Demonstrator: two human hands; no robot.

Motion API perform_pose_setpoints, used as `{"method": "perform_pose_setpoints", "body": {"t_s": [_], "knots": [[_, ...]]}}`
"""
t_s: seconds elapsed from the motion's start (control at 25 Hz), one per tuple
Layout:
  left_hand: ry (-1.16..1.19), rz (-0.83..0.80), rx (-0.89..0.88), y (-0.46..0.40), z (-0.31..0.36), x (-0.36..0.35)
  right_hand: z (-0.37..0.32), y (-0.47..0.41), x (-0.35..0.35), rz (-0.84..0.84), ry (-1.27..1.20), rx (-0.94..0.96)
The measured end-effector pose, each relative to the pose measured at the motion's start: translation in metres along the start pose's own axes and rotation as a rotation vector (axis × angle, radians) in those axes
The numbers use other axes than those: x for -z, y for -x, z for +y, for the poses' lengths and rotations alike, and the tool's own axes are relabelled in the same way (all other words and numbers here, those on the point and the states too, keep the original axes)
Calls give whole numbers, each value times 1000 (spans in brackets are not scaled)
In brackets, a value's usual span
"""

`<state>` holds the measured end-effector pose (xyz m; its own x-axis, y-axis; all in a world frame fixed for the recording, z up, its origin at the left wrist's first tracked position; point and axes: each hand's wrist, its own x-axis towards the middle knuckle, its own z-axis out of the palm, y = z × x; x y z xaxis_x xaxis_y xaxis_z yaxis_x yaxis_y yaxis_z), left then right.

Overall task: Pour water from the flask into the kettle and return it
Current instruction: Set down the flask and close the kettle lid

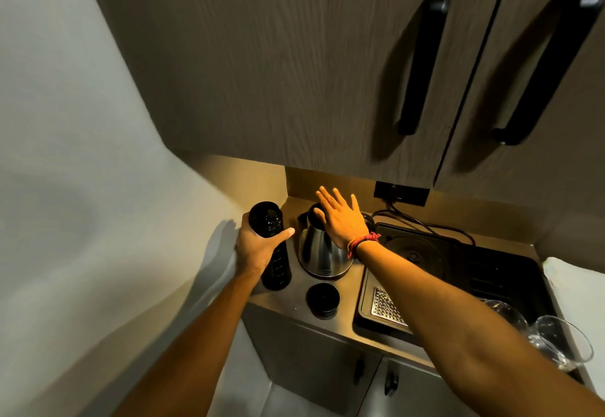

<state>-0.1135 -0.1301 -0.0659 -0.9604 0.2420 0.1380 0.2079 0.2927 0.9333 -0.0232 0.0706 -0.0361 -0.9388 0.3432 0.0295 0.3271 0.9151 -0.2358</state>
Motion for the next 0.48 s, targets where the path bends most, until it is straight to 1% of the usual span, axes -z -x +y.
{"method": "perform_pose_setpoints", "body": {"t_s": [0.12, 0.36, 0.4, 0.48], "knots": [[-8, -14, 0, 2, -3, 0, -6, 3, -10, -1, 92, 60], [-32, -54, 6, 1, -4, 2, -11, 1, -9, -86, 175, 46], [-26, -58, 3, 1, -4, 3, -12, 2, -8, -84, 174, 42], [-30, -78, -10, 0, -5, 6, -17, 13, -11, 23, 194, 77]]}}
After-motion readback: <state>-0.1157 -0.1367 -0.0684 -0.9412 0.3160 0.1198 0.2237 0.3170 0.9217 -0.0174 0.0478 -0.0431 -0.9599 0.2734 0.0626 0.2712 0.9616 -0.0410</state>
